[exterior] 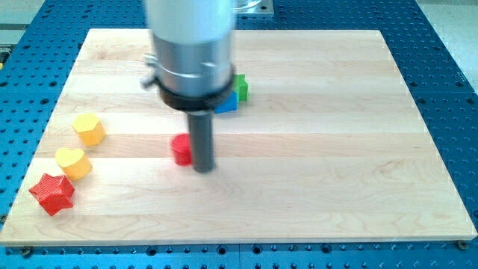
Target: Place the red circle above the hexagon
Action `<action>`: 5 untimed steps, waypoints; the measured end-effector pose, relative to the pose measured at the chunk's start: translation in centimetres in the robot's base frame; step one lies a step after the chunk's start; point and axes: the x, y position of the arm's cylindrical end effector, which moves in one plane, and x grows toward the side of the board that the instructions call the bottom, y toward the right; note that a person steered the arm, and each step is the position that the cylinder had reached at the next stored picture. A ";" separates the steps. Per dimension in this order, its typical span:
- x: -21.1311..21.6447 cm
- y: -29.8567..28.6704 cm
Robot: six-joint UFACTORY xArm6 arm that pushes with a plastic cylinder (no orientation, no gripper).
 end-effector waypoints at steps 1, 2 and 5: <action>-5.4 -5.9; -5.8 -8.6; -4.2 -14.0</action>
